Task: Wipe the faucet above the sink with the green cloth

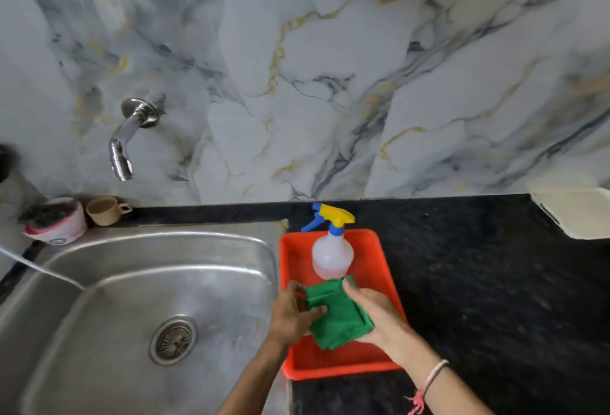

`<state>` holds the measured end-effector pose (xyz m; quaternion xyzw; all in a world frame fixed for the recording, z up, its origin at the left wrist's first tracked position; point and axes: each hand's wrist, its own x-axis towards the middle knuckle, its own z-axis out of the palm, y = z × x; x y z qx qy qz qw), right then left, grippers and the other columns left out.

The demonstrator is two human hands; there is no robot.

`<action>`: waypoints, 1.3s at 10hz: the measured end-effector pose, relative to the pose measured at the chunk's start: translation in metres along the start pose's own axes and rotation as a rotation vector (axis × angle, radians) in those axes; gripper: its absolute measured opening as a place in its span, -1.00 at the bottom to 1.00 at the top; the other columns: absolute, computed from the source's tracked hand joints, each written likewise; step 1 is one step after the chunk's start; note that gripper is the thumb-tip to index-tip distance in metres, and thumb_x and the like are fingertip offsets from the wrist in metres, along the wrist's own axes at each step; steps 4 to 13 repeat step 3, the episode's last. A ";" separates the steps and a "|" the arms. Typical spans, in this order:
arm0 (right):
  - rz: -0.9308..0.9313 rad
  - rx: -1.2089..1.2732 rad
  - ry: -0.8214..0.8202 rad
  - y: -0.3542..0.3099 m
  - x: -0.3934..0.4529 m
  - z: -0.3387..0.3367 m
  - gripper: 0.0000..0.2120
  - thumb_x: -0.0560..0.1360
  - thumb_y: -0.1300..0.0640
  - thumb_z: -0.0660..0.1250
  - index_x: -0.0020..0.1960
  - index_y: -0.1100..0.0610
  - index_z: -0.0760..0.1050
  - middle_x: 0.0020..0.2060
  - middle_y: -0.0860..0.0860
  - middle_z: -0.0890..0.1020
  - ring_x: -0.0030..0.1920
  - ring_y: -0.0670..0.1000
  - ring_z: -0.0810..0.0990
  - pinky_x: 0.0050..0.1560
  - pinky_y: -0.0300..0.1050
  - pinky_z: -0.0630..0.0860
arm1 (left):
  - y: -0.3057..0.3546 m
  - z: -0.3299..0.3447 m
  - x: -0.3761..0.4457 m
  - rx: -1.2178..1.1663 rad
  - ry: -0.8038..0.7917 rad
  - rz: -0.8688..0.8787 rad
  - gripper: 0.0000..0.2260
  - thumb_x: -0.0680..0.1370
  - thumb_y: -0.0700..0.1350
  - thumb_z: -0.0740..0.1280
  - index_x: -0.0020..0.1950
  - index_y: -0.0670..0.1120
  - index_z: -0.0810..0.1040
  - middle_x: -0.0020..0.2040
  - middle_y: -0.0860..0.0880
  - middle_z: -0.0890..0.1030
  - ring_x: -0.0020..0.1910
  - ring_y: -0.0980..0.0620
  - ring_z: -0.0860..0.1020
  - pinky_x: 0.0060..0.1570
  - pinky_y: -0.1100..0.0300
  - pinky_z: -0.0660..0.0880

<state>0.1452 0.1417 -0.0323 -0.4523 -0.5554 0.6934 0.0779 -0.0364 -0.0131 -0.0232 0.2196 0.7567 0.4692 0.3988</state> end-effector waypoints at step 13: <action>-0.069 -0.816 0.201 -0.001 -0.016 0.037 -0.93 0.64 0.08 0.25 0.02 0.05 0.48 0.25 0.15 0.59 0.27 0.20 0.57 0.16 -0.01 0.49 | -0.010 0.051 -0.016 0.346 0.098 0.015 -0.47 0.42 -0.04 0.65 0.17 -0.05 0.38 0.08 -0.06 0.61 -0.05 0.03 0.58 0.06 0.01 0.64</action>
